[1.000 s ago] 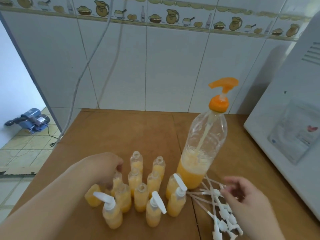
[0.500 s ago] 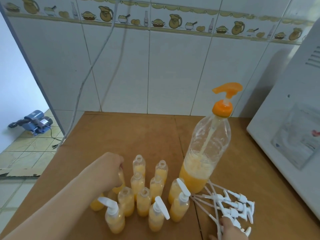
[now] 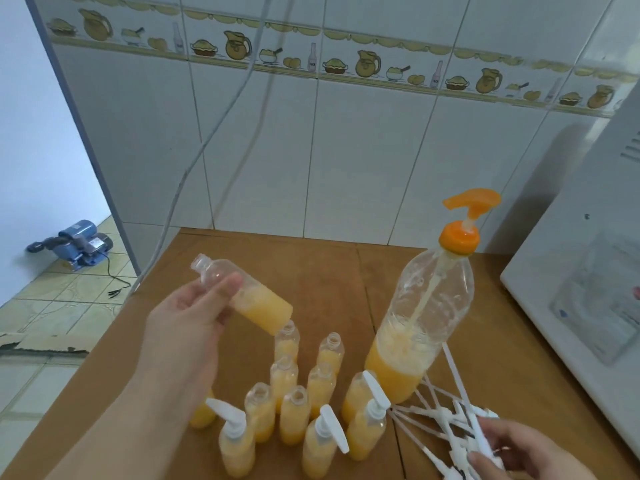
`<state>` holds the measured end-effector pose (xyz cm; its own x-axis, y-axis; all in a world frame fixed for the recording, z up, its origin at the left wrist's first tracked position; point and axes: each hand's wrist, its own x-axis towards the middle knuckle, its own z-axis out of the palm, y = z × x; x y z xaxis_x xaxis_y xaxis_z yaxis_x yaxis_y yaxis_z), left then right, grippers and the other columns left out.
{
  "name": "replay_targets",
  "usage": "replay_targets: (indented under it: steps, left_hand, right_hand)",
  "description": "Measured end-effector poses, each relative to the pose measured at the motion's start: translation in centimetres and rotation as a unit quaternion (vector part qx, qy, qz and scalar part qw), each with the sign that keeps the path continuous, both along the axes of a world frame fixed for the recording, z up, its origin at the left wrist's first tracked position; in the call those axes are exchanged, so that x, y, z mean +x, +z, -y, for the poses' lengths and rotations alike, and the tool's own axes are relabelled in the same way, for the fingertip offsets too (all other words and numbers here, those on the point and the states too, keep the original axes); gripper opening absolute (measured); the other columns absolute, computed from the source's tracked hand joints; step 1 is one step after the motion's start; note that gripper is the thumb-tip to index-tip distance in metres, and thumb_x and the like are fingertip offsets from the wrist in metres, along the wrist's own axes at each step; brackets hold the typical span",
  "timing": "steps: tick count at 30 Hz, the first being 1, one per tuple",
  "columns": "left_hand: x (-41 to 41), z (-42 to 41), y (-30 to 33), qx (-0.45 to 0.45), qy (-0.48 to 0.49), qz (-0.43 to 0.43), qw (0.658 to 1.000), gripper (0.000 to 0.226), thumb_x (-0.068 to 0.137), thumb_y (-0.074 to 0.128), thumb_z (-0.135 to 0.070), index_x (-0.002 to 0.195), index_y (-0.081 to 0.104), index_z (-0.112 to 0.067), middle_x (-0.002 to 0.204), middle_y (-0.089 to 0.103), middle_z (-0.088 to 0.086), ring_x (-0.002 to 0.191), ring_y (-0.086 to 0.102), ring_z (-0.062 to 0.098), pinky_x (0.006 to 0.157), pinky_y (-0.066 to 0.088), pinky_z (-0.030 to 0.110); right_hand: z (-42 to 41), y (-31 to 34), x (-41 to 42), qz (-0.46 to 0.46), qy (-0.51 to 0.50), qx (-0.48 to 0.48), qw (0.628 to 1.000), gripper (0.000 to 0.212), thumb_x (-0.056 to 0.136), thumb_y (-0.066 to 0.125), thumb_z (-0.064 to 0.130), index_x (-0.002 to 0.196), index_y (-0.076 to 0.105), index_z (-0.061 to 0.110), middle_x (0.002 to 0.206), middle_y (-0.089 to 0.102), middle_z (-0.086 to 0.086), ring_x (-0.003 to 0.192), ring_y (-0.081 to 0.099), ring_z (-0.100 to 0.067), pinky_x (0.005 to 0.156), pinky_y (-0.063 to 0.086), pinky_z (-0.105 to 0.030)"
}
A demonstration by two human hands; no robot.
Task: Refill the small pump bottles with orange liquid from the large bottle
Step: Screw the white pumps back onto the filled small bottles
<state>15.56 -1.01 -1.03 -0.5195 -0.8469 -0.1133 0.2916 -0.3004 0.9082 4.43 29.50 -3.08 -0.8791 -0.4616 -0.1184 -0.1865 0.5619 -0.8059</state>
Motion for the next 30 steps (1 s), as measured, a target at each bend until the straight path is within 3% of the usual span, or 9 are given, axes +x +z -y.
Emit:
replay_targets:
  steps: [3,6,8,11,17,20,24,27,30]
  left_hand:
    - [-0.8,-2.2,-0.2,0.007,-0.015,-0.022,1.000,0.034,0.071,0.065,-0.031,0.102,0.065,-0.018,0.095,0.072,0.002,0.090,0.066,0.015,0.080,0.050,0.033]
    - [-0.6,-3.7,-0.9,-0.219,-0.003,0.090,0.972,0.026,0.079,0.059,-0.045,0.103,0.063,-0.035,0.088,0.070,-0.002,0.080,0.064,0.004,0.070,0.052,0.029]
    - [-0.4,-3.9,-1.5,-0.358,0.002,0.133,0.924,0.030,0.079,0.057,-0.045,0.108,0.057,-0.038,0.088,0.067,-0.011,0.084,0.062,0.001,0.067,0.050,0.021]
    - [-0.2,-3.6,-2.0,-0.460,0.014,0.132,0.878,0.042,0.079,0.061,-0.038,0.119,0.051,-0.035,0.107,0.061,-0.022,0.098,0.060,0.001,0.077,0.050,0.015]
    - [0.7,-3.0,-1.6,-0.544,0.024,0.112,0.831,0.048,0.082,0.067,-0.035,0.125,0.049,-0.026,0.116,0.051,-0.030,0.108,0.052,-0.011,0.087,0.038,0.001]
    - [1.1,-2.8,-1.5,-0.576,0.010,0.119,0.809,0.051,0.083,0.055,-0.039,0.131,0.043,-0.030,0.121,0.049,-0.032,0.112,0.052,-0.003,0.093,0.043,0.013]
    - [1.3,-2.4,-1.5,-0.585,0.019,0.127,0.801,0.051,0.084,0.053,-0.039,0.133,0.041,-0.029,0.121,0.055,-0.016,0.114,0.055,0.007,0.093,0.051,0.035]
    - [1.4,-2.1,-1.3,-0.586,0.019,0.137,0.799,0.052,0.084,0.051,-0.041,0.134,0.040,-0.030,0.121,0.054,-0.020,0.114,0.055,0.006,0.092,0.052,0.038]
    - [1.5,-2.3,-1.3,-0.591,0.009,0.141,0.794,0.053,0.084,0.051,-0.040,0.135,0.039,-0.032,0.123,0.052,-0.022,0.115,0.054,0.006,0.092,0.053,0.038]
  right_hand:
    - [1.3,1.2,-0.2,-0.160,-0.017,-0.036,0.986,0.039,0.066,0.082,0.020,0.075,0.069,0.056,0.075,0.065,0.020,0.071,0.062,0.001,0.058,0.043,0.001]
    - [3.0,3.7,0.5,-0.247,0.076,-0.098,0.961,0.025,0.072,0.069,0.055,0.096,0.064,0.059,0.086,0.065,0.024,0.078,0.062,0.005,0.058,0.044,-0.001]
    - [4.3,5.0,0.3,-0.206,0.104,-0.132,0.964,0.024,0.069,0.072,0.051,0.092,0.067,0.058,0.089,0.065,0.026,0.084,0.062,0.006,0.060,0.048,-0.006]
    - [6.1,6.7,0.3,-0.297,0.116,-0.113,0.941,0.022,0.064,0.070,0.040,0.085,0.070,0.045,0.094,0.064,0.027,0.085,0.061,0.006,0.067,0.048,-0.005]
    - [7.7,7.9,0.2,-0.385,0.152,-0.084,0.906,0.018,0.073,0.077,0.037,0.089,0.070,0.036,0.084,0.063,0.026,0.086,0.057,0.008,0.068,0.040,0.004]
    - [7.9,7.8,-0.2,-0.398,0.201,-0.064,0.893,0.021,0.073,0.076,0.032,0.091,0.069,0.039,0.094,0.059,0.025,0.087,0.057,0.007,0.072,0.042,0.000]
    - [7.4,9.7,-0.9,-0.443,0.173,-0.080,0.876,0.015,0.077,0.073,0.042,0.089,0.071,0.034,0.088,0.063,0.025,0.091,0.055,0.008,0.077,0.039,0.002]
    - [7.1,11.4,-0.9,-0.428,0.175,-0.110,0.880,0.016,0.072,0.065,0.046,0.086,0.069,0.037,0.095,0.064,0.022,0.090,0.057,0.007,0.073,0.040,0.001]
    - [7.6,11.1,-1.0,-0.439,0.225,-0.062,0.868,0.020,0.073,0.058,0.046,0.086,0.070,0.036,0.095,0.062,0.023,0.088,0.058,0.006,0.075,0.042,-0.002]
